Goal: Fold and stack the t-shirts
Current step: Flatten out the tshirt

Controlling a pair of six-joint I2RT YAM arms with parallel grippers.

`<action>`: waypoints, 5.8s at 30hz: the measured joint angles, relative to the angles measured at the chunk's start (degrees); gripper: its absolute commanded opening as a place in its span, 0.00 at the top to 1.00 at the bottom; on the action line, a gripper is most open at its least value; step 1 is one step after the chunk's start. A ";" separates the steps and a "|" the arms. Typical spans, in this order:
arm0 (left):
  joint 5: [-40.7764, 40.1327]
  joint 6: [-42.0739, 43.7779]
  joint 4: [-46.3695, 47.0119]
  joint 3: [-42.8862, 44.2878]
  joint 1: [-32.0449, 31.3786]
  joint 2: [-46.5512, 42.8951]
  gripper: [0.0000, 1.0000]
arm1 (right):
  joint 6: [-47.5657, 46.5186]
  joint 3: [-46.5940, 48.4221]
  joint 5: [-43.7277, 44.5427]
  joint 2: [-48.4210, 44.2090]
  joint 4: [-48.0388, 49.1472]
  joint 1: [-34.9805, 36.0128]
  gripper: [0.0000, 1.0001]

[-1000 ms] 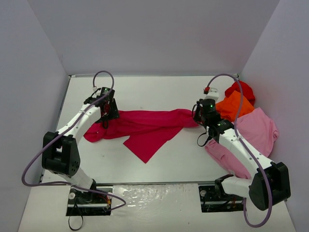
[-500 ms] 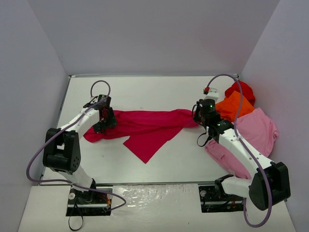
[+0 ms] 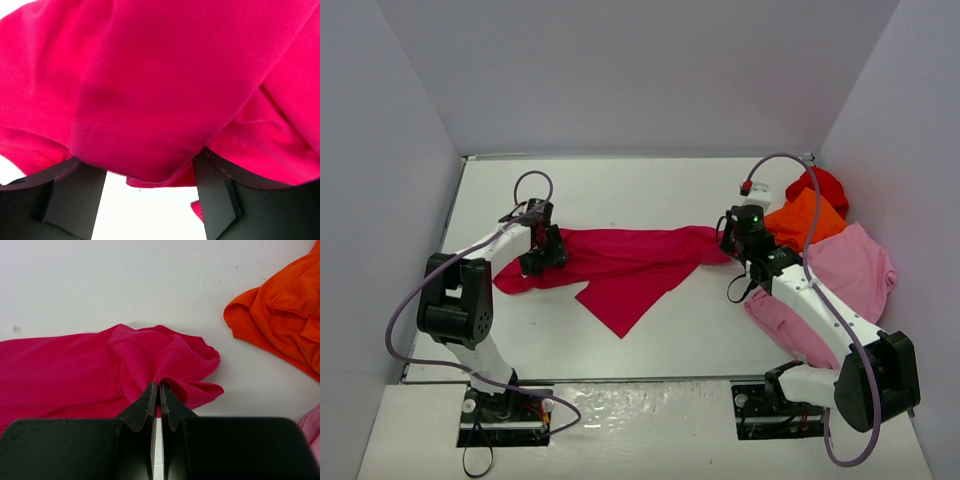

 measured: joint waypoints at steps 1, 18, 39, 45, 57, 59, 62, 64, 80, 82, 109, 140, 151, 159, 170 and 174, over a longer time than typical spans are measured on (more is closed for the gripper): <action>0.23 -0.02 0.17 0.00 0.00 0.20 0.42 | 0.00 0.00 0.07 0.00 0.00 0.03 1.00; 0.20 0.06 -0.07 0.00 0.00 -3.30 1.00 | 0.00 -0.02 0.21 1.90 0.04 0.30 1.00; -0.70 0.79 -4.49 1.30 -0.02 -12.17 1.00 | -0.22 -0.02 0.26 1.90 0.02 0.59 1.00; -3.60 3.12 -11.60 14.77 -0.02 -24.96 1.00 | -0.43 0.14 0.49 1.82 -0.33 0.79 1.00; -7.99 6.05 -23.06 26.10 0.20 -42.05 1.00 | -4.17 18.19 3.61 -12.51 -12.10 2.13 1.00; -8.28 6.43 -24.14 28.26 0.20 -45.10 1.00 | -4.65 22.32 4.28 -15.92 -12.27 2.82 1.00; -8.72 7.25 -25.91 33.11 0.20 -49.75 1.00 | -4.90 27.62 4.48 -21.08 -13.68 3.29 1.00; -8.91 7.69 -26.81 37.21 0.20 -52.41 1.00 | -4.88 30.74 4.47 -23.35 -14.41 3.30 1.00; -17.45 12.66 -34.86 56.71 0.09 -56.72 1.00 | -5.50 41.03 6.11 -23.15 -18.40 3.13 1.00; -18.59 13.58 -33.85 52.53 0.09 -52.66 1.00 | -6.80 40.55 8.72 -18.90 -18.09 3.06 1.00; -4.84 18.39 -17.81 65.15 4.07 -7.92 1.00 | -17.32 65.51 1.38 25.77 -3.37 -7.19 1.00; -7.14 11.38 -33.91 12.14 4.37 -44.02 1.00 | -0.67 13.73 -8.97 -11.62 -28.89 -0.20 1.00; -7.96 11.40 -37.11 12.13 4.37 -43.14 0.34 | 2.18 12.28 -16.67 -12.34 -41.39 1.08 0.64; -8.38 11.07 -37.77 13.94 4.37 -45.05 0.36 | 3.82 17.27 -15.50 -18.40 -47.71 1.44 0.32; 0.36 8.28 -25.81 6.56 4.41 -41.81 1.00 | 3.21 13.61 -12.48 -11.29 -36.09 1.44 1.00; 4.64 6.41 -17.13 -0.39 3.84 -33.00 1.00 | 2.32 11.09 -13.25 1.74 -25.60 1.44 1.00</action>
